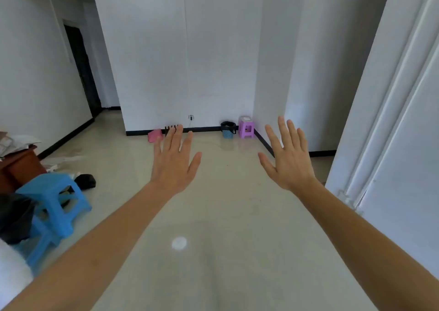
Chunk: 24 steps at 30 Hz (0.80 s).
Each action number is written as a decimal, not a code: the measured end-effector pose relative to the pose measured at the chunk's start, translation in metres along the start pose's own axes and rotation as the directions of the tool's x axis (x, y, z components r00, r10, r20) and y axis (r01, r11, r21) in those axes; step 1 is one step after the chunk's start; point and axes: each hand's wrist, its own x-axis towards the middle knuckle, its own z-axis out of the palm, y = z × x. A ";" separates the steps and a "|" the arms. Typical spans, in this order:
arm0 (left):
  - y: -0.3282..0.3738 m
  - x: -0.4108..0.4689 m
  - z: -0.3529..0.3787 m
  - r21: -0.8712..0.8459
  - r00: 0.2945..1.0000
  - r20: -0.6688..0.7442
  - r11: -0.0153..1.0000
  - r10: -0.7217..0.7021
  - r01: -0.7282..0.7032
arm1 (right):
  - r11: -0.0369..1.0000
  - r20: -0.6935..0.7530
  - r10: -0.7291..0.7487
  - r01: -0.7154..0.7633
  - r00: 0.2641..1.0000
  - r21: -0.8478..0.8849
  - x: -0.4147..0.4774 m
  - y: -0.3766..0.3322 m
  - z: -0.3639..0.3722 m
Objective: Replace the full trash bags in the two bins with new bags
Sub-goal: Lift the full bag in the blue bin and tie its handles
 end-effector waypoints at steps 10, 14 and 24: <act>0.013 0.197 0.179 -0.005 0.994 0.103 0.999 0.037 -0.037 | 0.999 0.119 0.039 -0.041 0.992 0.019 0.159 0.088 0.195; -0.006 0.250 0.242 -0.027 0.996 0.082 0.999 0.019 -0.016 | 0.992 0.143 0.056 -0.071 0.988 0.105 0.222 0.096 0.269; -0.104 0.406 0.456 -0.070 0.994 0.111 0.997 -0.009 0.017 | 0.995 0.221 -0.082 0.067 0.972 0.072 0.393 0.095 0.499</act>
